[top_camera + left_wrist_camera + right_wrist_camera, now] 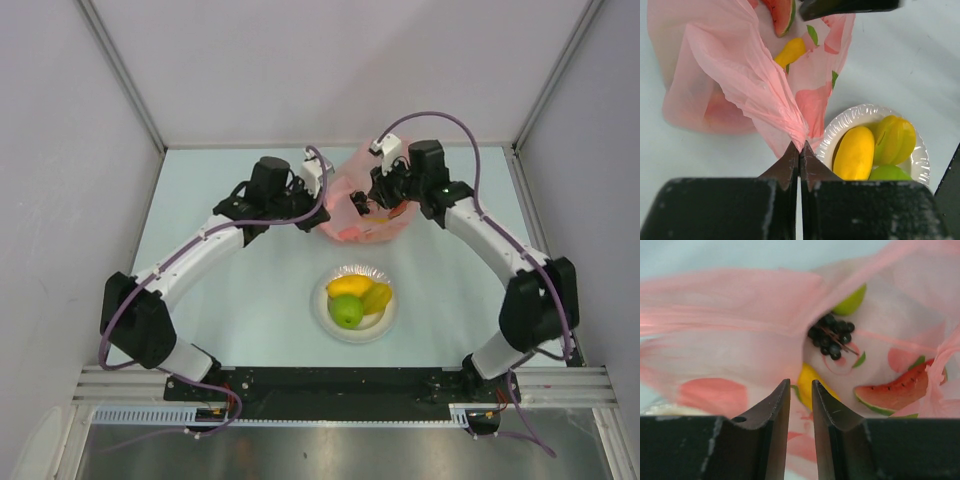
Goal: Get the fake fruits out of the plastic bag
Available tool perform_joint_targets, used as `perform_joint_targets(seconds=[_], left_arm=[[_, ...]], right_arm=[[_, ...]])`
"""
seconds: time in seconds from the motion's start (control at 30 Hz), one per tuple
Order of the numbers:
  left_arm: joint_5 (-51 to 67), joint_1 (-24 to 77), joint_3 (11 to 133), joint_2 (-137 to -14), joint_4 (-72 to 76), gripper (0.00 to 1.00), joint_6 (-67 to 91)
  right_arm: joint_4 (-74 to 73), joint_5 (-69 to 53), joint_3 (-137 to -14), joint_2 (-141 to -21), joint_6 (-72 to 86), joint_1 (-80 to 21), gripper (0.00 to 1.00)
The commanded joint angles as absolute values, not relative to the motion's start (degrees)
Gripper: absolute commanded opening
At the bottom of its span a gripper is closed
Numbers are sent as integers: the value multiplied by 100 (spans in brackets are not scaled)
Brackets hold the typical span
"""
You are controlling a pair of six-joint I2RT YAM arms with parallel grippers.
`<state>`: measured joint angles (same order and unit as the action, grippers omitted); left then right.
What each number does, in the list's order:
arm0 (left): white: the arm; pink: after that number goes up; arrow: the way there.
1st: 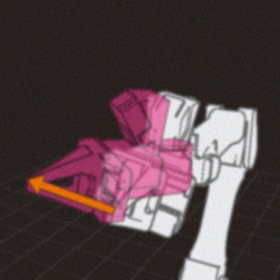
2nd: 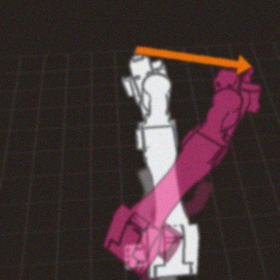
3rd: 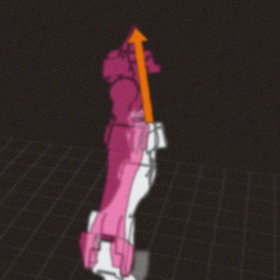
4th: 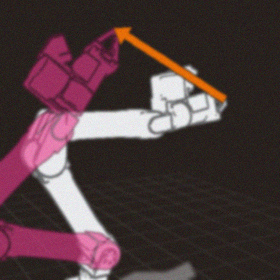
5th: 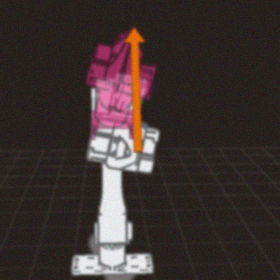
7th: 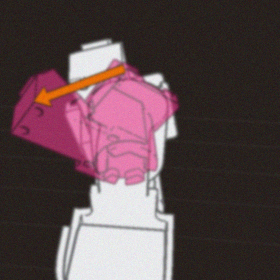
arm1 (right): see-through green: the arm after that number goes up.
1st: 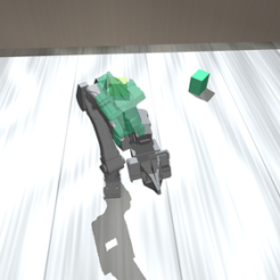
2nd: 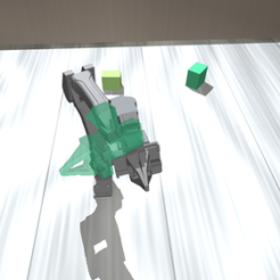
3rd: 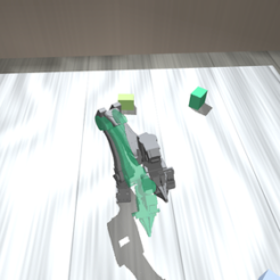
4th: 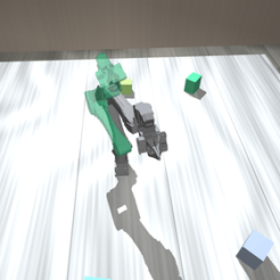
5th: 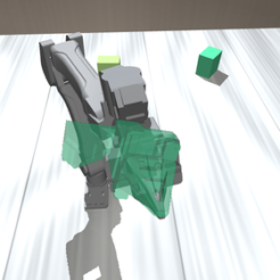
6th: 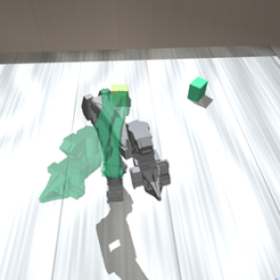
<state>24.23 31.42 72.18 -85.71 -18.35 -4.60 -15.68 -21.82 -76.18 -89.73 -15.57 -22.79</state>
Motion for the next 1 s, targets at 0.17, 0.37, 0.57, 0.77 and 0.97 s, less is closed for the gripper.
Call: perform_joint_targets(seconds=[0.17, 0.37, 0.57, 0.77, 0.97], left_arm=[[2470, 3129, 6321, -6734, -2750, 0, -1581], [2285, 3138, 5819, -6425, -2830, 0, -2003], [2373, 3278, 5862, -6618, -2532, 0, -1986], [2479, 3296, 6099, -6812, -2373, 0, -1819], [2417, 3278, 6038, -6759, -2408, 0, -1828]], right_arm=[[-1353, -1591, -7183, -9713, -2161, -2924, 29], [-1117, -1346, -6891, -9527, -2206, -3190, 30], [-765, -1081, -6899, -9808, -2724, -3190, 44], [-597, -905, -6978, -10405, -3188, -3199, 59], [-1265, -1661, -7119, -10731, -3419, -3155, 81]])
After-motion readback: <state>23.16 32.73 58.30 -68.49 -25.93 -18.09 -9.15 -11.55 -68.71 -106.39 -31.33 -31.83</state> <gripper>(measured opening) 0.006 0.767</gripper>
